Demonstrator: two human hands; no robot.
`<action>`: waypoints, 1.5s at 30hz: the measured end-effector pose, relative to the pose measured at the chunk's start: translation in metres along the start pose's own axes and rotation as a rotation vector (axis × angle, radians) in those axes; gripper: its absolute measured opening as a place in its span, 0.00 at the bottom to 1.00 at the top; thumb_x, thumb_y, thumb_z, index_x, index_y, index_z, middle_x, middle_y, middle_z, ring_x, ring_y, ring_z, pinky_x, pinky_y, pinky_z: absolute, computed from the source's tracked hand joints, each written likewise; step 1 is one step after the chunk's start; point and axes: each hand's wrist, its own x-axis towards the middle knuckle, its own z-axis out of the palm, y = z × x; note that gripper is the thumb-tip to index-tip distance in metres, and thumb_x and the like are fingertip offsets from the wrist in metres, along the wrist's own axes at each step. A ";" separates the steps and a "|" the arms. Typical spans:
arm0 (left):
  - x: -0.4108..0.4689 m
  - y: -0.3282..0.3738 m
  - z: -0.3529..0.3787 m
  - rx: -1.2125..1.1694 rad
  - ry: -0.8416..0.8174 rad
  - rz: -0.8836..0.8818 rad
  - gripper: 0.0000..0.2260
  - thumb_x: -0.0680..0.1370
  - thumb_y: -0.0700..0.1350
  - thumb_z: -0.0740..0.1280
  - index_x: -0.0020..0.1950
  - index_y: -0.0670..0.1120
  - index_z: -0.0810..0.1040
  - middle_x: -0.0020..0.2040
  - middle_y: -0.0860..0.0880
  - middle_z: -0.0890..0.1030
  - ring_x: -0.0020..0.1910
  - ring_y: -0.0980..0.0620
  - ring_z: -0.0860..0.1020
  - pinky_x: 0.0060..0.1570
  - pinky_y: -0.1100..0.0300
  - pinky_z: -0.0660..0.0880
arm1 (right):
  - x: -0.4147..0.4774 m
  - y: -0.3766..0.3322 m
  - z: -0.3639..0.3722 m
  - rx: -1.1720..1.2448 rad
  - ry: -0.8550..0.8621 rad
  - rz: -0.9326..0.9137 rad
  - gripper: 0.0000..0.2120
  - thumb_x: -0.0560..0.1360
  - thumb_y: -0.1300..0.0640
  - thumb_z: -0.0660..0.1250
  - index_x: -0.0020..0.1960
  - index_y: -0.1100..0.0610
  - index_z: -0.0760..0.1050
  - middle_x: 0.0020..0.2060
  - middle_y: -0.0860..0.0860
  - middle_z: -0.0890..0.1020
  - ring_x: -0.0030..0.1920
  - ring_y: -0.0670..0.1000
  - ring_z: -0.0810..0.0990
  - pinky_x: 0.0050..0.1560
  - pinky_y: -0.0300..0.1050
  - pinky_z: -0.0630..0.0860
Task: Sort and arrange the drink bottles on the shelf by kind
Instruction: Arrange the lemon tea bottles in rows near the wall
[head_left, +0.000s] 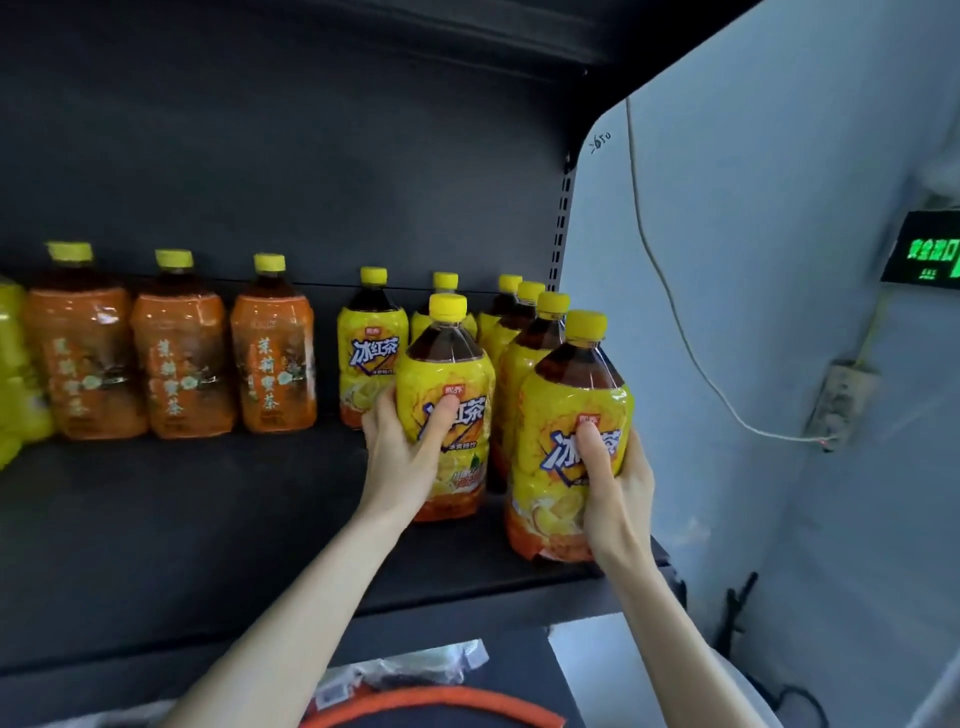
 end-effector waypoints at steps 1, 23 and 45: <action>-0.004 0.001 0.002 0.013 0.013 -0.016 0.35 0.73 0.62 0.64 0.75 0.51 0.56 0.71 0.48 0.60 0.64 0.58 0.61 0.62 0.61 0.59 | 0.002 0.001 -0.002 -0.008 -0.013 0.003 0.24 0.64 0.33 0.64 0.52 0.48 0.77 0.43 0.47 0.85 0.44 0.46 0.84 0.47 0.48 0.80; 0.027 -0.022 0.033 -0.117 0.078 -0.151 0.23 0.76 0.55 0.66 0.68 0.50 0.70 0.61 0.50 0.78 0.59 0.51 0.76 0.58 0.51 0.75 | 0.015 0.012 -0.002 0.006 -0.006 -0.024 0.22 0.63 0.31 0.63 0.46 0.48 0.76 0.46 0.54 0.81 0.48 0.52 0.81 0.52 0.58 0.78; 0.064 -0.047 0.046 -0.043 0.137 -0.115 0.29 0.77 0.52 0.66 0.73 0.40 0.64 0.63 0.45 0.77 0.60 0.48 0.76 0.63 0.52 0.72 | 0.021 0.023 0.002 0.033 -0.006 -0.040 0.22 0.63 0.28 0.65 0.46 0.43 0.78 0.47 0.54 0.83 0.49 0.55 0.82 0.52 0.60 0.78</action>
